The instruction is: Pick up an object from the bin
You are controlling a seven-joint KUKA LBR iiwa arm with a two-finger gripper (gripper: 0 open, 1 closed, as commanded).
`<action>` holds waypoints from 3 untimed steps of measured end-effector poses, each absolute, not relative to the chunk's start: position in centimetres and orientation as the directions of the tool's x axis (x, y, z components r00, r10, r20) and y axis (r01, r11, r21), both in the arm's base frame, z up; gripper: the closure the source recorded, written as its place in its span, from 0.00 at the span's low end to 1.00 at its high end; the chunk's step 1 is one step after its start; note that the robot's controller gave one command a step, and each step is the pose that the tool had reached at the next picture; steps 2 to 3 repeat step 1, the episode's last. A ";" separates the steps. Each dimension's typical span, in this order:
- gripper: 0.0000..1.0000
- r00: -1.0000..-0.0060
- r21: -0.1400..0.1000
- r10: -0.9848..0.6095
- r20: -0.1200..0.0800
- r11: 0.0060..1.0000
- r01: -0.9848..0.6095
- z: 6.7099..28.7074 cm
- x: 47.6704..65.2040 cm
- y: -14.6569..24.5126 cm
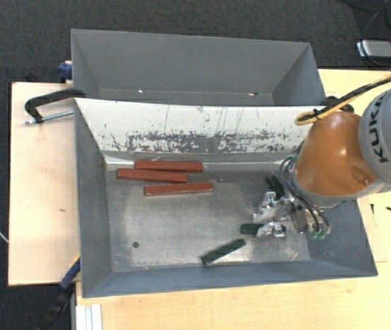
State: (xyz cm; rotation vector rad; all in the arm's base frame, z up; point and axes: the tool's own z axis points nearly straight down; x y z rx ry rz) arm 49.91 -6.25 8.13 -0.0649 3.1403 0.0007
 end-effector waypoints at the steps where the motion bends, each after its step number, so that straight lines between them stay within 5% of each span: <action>1: 1.00 -0.999 -0.001 -0.045 -0.008 0.999 -0.045 24.6 53.2 -6.9; 3: 1.00 -0.999 -0.001 -0.045 -0.008 0.999 -0.045 24.6 53.2 -6.9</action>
Offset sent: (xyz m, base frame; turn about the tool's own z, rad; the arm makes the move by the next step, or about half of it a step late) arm 0.0000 0.0000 0.0000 0.0000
